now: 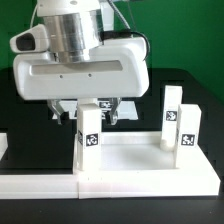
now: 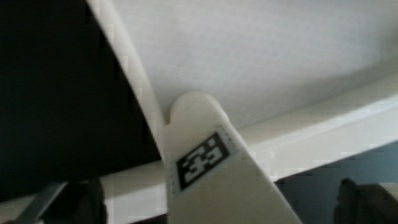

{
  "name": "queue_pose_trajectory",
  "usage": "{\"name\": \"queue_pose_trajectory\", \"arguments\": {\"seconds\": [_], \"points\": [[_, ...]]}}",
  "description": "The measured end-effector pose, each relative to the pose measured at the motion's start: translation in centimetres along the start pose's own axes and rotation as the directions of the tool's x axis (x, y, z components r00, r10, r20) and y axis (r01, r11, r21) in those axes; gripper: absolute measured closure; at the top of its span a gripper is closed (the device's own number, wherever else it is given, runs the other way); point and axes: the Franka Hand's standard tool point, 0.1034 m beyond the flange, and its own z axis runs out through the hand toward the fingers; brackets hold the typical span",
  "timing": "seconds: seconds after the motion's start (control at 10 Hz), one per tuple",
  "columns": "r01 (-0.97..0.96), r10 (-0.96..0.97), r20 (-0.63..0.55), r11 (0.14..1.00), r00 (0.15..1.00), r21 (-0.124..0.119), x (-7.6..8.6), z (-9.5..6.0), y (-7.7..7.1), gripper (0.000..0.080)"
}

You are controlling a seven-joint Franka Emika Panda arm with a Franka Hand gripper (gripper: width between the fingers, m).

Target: Assemble desk

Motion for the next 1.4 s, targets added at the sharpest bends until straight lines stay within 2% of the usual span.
{"name": "queue_pose_trajectory", "arguments": {"seconds": [0.1,0.2,0.4,0.5,0.6,0.7,0.8,0.9,1.1,1.2,1.4], "points": [[0.178,-0.178,0.014,0.984,0.984,-0.015,0.1,-0.1,0.0,0.0151],[0.283,-0.283,0.029,0.959,0.959,-0.019,0.1,-0.2,-0.3,0.0151],[0.204,-0.204,0.027,0.979,0.979,-0.021,0.1,-0.1,-0.2,0.0151],[0.169,-0.169,0.026,0.985,0.985,-0.022,0.1,-0.1,-0.2,0.0273],[0.113,-0.112,0.025,0.993,0.993,-0.023,0.1,-0.1,-0.2,0.0273],[0.058,-0.058,0.023,0.998,0.998,-0.024,0.1,-0.1,-0.2,0.0410],[-0.026,0.027,0.023,0.999,0.999,-0.026,0.0,-0.1,-0.2,0.0410],[-0.076,0.077,0.022,0.997,0.997,-0.027,0.0,-0.1,-0.3,0.0511],[-0.192,0.193,0.019,0.981,0.981,-0.029,0.0,0.0,-0.4,0.0511],[-0.311,0.311,0.019,0.950,0.950,-0.033,0.0,0.0,-0.7,0.0511],[-0.671,0.671,0.004,0.741,0.741,-0.038,0.0,0.2,-1.5,0.0511]]}}
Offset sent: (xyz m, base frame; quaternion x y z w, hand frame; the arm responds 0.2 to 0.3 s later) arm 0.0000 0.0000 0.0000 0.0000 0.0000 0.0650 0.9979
